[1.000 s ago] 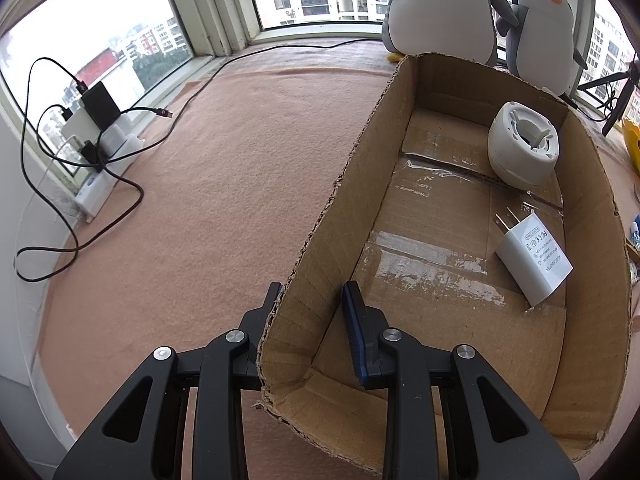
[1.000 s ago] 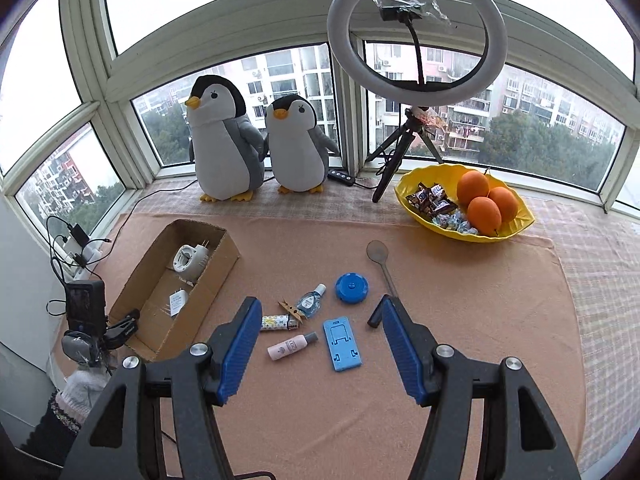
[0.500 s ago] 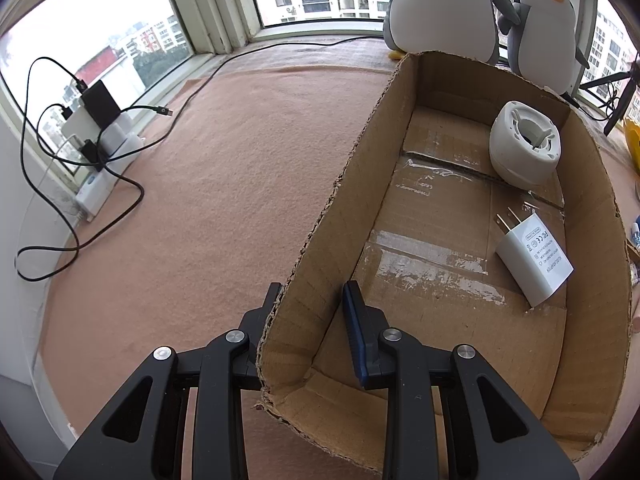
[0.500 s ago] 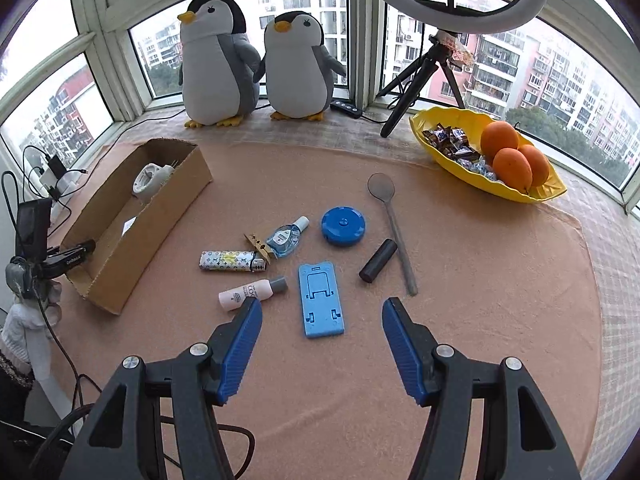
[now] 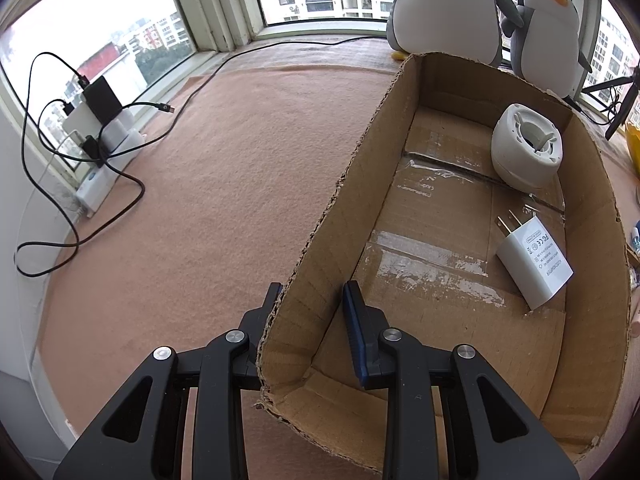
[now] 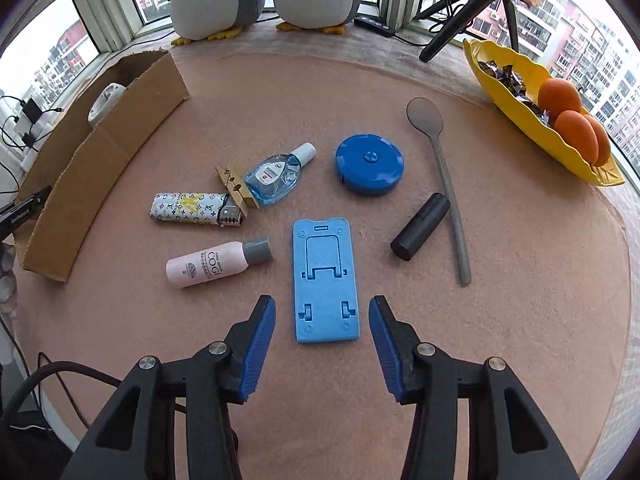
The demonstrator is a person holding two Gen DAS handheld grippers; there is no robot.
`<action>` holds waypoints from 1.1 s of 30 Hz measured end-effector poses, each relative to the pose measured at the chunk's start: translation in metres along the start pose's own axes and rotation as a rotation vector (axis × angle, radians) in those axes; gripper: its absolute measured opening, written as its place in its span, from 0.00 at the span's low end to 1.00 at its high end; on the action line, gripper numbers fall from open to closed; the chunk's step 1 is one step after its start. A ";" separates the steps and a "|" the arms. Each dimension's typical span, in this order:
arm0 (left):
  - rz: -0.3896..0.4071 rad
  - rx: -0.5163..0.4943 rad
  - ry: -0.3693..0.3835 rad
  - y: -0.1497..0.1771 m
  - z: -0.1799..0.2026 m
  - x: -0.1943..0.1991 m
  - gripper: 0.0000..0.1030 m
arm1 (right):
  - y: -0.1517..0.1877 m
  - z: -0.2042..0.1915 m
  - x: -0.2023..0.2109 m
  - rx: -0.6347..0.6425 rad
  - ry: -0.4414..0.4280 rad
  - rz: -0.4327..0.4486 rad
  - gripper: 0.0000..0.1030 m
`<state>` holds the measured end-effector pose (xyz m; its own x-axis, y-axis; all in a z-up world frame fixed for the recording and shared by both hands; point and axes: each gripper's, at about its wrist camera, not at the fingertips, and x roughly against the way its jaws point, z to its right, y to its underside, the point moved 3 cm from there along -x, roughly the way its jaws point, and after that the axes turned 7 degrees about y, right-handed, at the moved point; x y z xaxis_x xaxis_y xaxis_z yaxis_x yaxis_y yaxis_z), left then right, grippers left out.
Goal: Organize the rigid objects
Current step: 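Grasp the blue phone stand with the right gripper, then carry the blue phone stand into the box and release it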
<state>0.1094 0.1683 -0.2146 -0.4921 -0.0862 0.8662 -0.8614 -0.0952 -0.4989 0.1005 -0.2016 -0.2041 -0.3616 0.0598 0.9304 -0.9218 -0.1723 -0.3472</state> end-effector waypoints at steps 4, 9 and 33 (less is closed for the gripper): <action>0.000 0.000 0.000 0.000 0.000 0.000 0.26 | -0.003 -0.002 -0.009 0.020 -0.004 -0.024 0.43; 0.000 0.000 0.000 0.000 0.000 0.000 0.27 | -0.006 -0.005 -0.020 0.036 -0.002 -0.059 0.35; 0.000 0.000 0.000 0.000 0.000 0.000 0.26 | -0.011 0.008 0.002 -0.040 -0.021 -0.014 0.32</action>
<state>0.1098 0.1685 -0.2143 -0.4923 -0.0864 0.8661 -0.8614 -0.0949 -0.4990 0.1110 -0.2075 -0.1979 -0.3457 0.0410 0.9374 -0.9318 -0.1322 -0.3379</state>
